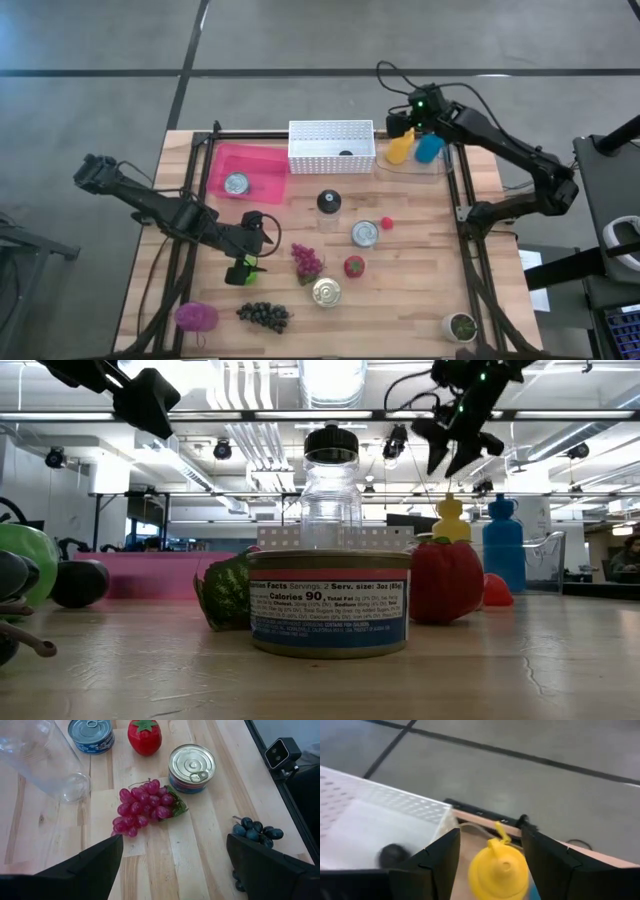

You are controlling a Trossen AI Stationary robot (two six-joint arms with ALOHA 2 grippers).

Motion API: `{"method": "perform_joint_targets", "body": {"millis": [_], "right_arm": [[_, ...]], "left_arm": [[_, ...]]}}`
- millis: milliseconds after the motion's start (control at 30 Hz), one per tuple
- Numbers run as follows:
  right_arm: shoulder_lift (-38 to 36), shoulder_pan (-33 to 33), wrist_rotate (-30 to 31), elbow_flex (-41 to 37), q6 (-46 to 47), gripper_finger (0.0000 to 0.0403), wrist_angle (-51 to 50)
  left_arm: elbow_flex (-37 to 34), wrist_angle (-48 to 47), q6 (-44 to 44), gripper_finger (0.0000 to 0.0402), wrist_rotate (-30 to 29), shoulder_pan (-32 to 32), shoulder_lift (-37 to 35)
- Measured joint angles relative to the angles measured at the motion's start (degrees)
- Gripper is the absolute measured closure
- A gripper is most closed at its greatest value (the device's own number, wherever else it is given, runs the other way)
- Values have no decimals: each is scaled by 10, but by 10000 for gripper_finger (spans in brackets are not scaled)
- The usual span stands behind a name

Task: Pick & Place Food Item
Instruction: Put the red strawberry into the white bin

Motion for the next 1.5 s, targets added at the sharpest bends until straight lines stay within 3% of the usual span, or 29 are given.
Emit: {"method": "perform_joint_targets", "body": {"millis": [167, 400, 567, 900, 1100, 1267, 1500], "right_arm": [[-1, 10, -81, 72, 2, 193, -63], [-1, 98, -91, 127, -15, 204, -111], [-1, 204, -85, 130, -20, 212, -114], [-1, 451, -8, 116, 38, 227, -116], [-1, 554, 0, 99, 74, 232, -106], [7, 598, 2, 81, 75, 230, -93], [26, 605, 11, 51, 42, 234, -97]], "left_arm": [[0, 0, 1, 37, -2, 0, 0], [0, 0, 1, 41, -2, 0, 0], [0, 0, 1, 46, -11, 0, 0], [0, 1, -12, 37, -16, 0, 0], [0, 2, -12, 38, -17, 0, 0], [0, 4, -12, 44, -17, 0, 0], [1, 6, -9, 42, -17, 0, 0]]}}
